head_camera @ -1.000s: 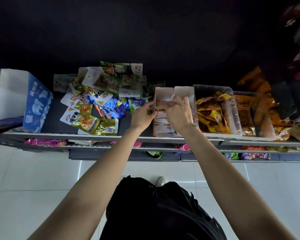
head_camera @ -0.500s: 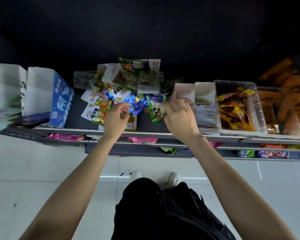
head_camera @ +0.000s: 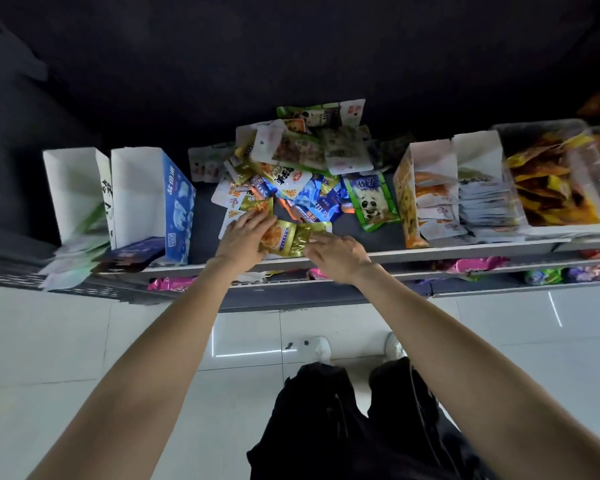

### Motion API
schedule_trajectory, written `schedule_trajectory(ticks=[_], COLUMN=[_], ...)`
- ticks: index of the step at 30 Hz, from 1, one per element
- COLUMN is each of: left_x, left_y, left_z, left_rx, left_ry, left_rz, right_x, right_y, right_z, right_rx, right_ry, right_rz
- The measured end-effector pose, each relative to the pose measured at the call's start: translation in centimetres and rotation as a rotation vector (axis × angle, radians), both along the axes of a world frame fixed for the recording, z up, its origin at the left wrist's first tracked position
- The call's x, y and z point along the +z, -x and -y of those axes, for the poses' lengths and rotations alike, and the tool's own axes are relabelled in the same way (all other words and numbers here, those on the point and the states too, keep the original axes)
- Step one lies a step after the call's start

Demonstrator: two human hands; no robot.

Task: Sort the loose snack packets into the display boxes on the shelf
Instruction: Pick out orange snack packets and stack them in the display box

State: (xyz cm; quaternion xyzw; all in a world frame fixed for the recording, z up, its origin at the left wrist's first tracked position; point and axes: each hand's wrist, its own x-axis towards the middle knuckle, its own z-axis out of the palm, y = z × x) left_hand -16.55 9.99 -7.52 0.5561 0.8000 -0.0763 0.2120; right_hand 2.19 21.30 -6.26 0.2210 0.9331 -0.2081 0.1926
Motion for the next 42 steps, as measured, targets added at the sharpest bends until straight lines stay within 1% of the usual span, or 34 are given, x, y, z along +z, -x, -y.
schedule_trajectory(ticks=[2,4,6,8,10,12,13,14,16,17,18,19,22,23,24,26,28,29,30,31,33,34,36,37,38,39,42], left_x=[0.2,0.6,1.0,1.6,2.8,4.4,5.5,6.6,8.9,9.8,10.5,11.0,11.6,11.8,12.0,12.4,12.8,12.7,12.6,12.4,11.8,11.3,9.9,9.0,8.1,7.4,6.5], left_y=[0.2,0.3,0.4,0.4,0.5,0.5,0.4,0.3,-0.8,-1.7,-2.7,-3.8,-7.6,-9.1,-10.7,-14.1,-17.1,-18.3,-19.4,-20.3,-21.5,-21.7,-21.3,-20.9,-20.5,-20.1,-20.3], left_z=[-0.6,-1.1,-1.2,-1.0,-0.8,-0.8,-0.9,-1.0,-1.2,-1.4,-1.7,-2.0,-3.8,-4.6,-5.4,-7.1,-8.9,-9.8,-10.7,-11.6,-13.2,-14.0,-15.3,-15.8,-16.3,-16.7,-17.3], left_rx=[-0.005,0.028,0.066,0.091,0.131,0.243,0.334,0.438,0.638,0.735,0.819,0.892,1.042,1.085,1.114,1.119,1.073,1.023,0.946,0.853,0.664,0.606,0.550,0.560,0.578,0.594,0.595], left_ry=[-0.012,-0.059,-0.132,-0.193,-0.276,-0.441,-0.529,-0.606,-0.700,-0.715,-0.728,-0.750,-0.826,-0.825,-0.811,-0.785,-0.760,-0.740,-0.711,-0.682,-0.663,-0.682,-0.709,-0.694,-0.657,-0.610,-0.499], left_rz=[-0.002,-0.042,-0.082,-0.043,0.023,0.074,0.135,0.252,0.624,0.820,0.967,1.066,1.285,1.349,1.397,1.456,1.493,1.491,1.458,1.376,1.118,0.979,0.728,0.645,0.599,0.593,0.648], right_x=[0.2,0.2,0.2,0.2,0.4,1.5,2.5,3.7,6.5,7.8,9.0,10.0,11.5,11.7,11.8,12.1,12.7,13.0,13.3,13.4,13.5,13.6,13.8,13.8,13.5,13.4,13.4], right_y=[-0.1,-0.1,-0.1,0.0,0.1,-0.1,-0.3,-0.6,-1.5,-2.2,-2.9,-3.7,-6.2,-7.0,-7.9,-9.8,-11.9,-13.0,-14.1,-15.4,-18.0,-19.2,-21.2,-21.9,-22.3,-22.3,-20.7], right_z=[0.0,0.1,-0.1,-0.2,-0.1,0.3,0.7,1.0,1.7,1.9,2.1,2.1,1.9,1.7,1.5,0.8,-0.3,-0.9,-1.7,-2.6,-4.8,-6.1,-8.9,-10.3,-11.6,-12.7,-15.2], right_rx=[0.012,0.032,-0.002,-0.068,-0.138,-0.283,-0.387,-0.495,-0.680,-0.740,-0.780,-0.802,-0.844,-0.888,-0.960,-1.184,-1.376,-1.439,-1.469,-1.463,-1.369,-1.309,-1.180,-1.092,-0.990,-0.879,-0.542], right_ry=[-0.067,-0.132,-0.132,-0.091,-0.058,0.020,0.097,0.186,0.349,0.400,0.439,0.474,0.570,0.606,0.629,0.685,0.807,0.817,0.726,0.547,0.124,-0.026,-0.270,-0.389,-0.484,-0.566,-0.805], right_rz=[0.013,0.032,0.048,0.045,-0.045,-0.242,-0.364,-0.487,-0.721,-0.801,-0.836,-0.824,-0.690,-0.694,-0.731,-0.842,-0.992,-1.049,-1.074,-1.070,-1.004,-0.982,-0.954,-0.933,-0.908,-0.883,-0.759])
